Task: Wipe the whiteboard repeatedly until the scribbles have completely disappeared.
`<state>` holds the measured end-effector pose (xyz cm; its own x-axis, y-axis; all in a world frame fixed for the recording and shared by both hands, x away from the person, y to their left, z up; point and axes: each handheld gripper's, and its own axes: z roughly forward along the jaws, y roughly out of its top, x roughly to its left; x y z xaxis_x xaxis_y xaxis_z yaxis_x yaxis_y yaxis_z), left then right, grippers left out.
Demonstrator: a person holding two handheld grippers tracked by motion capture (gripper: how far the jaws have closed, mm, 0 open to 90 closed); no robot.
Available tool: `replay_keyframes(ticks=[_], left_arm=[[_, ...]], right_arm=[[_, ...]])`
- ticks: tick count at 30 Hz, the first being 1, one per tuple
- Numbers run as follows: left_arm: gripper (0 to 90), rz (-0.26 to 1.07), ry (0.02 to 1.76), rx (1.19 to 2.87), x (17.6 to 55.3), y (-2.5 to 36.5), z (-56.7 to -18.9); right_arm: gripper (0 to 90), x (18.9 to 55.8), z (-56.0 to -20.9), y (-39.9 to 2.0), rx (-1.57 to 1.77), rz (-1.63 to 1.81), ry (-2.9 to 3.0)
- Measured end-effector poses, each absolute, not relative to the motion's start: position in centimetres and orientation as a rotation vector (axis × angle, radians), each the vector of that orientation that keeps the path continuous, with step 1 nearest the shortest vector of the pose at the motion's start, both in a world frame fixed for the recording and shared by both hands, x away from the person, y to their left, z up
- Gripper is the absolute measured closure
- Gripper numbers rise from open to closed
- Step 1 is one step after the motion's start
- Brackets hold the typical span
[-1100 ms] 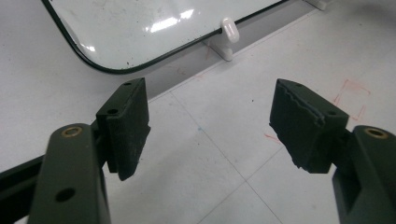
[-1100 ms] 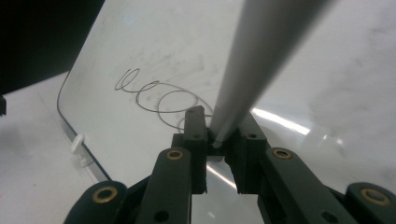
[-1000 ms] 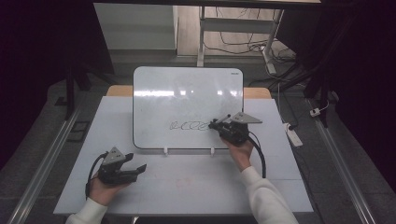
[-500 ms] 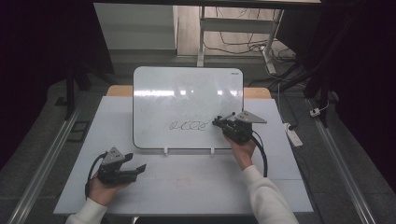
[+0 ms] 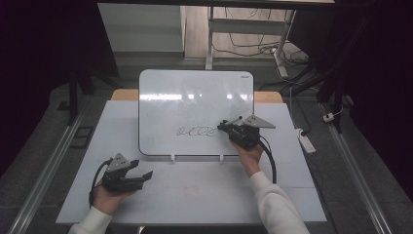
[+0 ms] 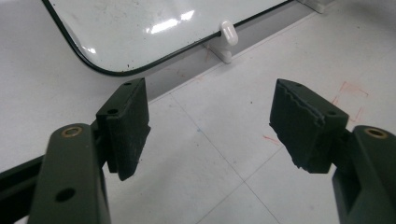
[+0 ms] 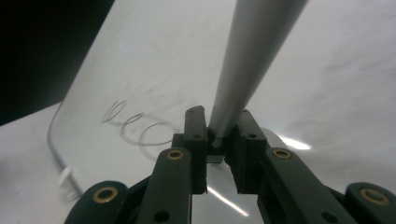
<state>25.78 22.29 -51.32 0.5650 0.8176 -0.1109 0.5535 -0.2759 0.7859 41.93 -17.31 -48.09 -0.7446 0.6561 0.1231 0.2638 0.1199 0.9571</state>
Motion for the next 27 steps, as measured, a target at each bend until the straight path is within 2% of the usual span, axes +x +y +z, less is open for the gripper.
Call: replay_keyframes(ticks=[4, 11, 16, 23, 27], left_arm=[[29.6, 0.407, 1.097, 1.968, 25.7, 22.2, -51.3], [29.6, 0.405, 1.098, 1.964, 25.7, 22.3, -51.2], [29.6, 0.407, 1.094, 1.967, 25.7, 22.2, -51.2], [29.6, 0.407, 1.094, 1.962, 25.7, 22.2, -51.2], [29.7, 0.407, 1.091, 1.971, 25.8, 22.1, -51.2]], right_arm=[[78.1, 41.4, -48.7, -15.4, 0.825, 1.642, 2.15], [78.1, 42.0, -48.1, -17.1, 0.895, 1.665, 2.061], [78.1, 41.2, -49.0, -14.7, 0.806, 1.642, 2.183], [78.1, 42.2, -48.1, -17.0, 0.901, 1.686, 2.049], [78.1, 41.1, -49.3, -14.8, 0.824, 1.662, 2.184]])
